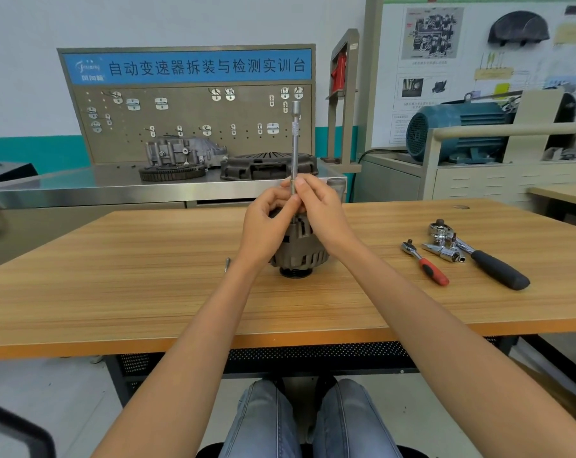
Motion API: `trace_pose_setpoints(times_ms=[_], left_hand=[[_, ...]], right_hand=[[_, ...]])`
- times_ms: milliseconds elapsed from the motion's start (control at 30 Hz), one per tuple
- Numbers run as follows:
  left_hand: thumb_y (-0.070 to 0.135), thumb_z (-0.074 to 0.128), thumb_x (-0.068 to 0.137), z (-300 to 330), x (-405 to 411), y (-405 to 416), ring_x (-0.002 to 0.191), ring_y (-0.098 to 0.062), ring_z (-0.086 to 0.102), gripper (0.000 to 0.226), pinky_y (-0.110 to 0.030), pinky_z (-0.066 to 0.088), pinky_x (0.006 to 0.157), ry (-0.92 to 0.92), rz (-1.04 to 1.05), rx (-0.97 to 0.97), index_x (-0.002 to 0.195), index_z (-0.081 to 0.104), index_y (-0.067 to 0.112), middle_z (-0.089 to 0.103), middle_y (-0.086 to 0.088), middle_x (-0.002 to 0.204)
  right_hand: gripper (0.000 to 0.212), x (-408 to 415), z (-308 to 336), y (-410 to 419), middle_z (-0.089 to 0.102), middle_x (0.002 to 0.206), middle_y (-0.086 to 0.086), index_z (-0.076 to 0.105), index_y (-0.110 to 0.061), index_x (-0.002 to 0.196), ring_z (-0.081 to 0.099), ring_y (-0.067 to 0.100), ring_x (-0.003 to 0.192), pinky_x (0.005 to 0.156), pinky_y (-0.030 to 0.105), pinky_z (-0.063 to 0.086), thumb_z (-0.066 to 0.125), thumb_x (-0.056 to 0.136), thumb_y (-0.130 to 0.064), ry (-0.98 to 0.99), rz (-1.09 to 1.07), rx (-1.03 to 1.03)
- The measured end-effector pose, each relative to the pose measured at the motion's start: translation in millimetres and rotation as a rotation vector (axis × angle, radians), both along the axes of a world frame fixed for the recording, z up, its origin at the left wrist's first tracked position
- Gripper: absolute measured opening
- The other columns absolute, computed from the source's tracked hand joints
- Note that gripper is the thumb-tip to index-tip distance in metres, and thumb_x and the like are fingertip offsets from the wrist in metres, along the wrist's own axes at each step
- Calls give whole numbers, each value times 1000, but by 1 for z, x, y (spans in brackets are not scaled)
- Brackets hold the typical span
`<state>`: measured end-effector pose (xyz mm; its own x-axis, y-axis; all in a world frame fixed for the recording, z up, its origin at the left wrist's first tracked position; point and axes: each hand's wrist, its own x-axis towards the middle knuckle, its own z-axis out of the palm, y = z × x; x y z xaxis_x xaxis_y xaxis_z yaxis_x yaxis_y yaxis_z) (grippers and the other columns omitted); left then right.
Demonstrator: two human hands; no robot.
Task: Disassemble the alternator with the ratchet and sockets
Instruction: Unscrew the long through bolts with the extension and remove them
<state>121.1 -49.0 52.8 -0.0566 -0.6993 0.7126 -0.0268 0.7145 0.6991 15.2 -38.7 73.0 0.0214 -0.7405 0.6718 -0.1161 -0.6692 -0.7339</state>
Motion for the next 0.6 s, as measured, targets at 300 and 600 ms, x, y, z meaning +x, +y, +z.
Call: trace_pose_setpoints(times_ms=[300,600], left_hand=[[12,59,93,-1,-3,-1,71,1,60,8,-13,45,64,18,20,10,97,63,6,65,7,77],[11,52,97,1,1,1,89,1,65,19,-12,48,76,-4,-38,-16,105,68,16,71,10,92]], right_hand=[[7,-1,-1,3,66,64,-11,55,-19,90,63,-5,66,59,8,46,52,97,-20,-9,2,-31],[20,-1,-1,0,64,95,-4,62,-11,105,62,7,94,85,21,51,43,100,-16,34,-5,-26]])
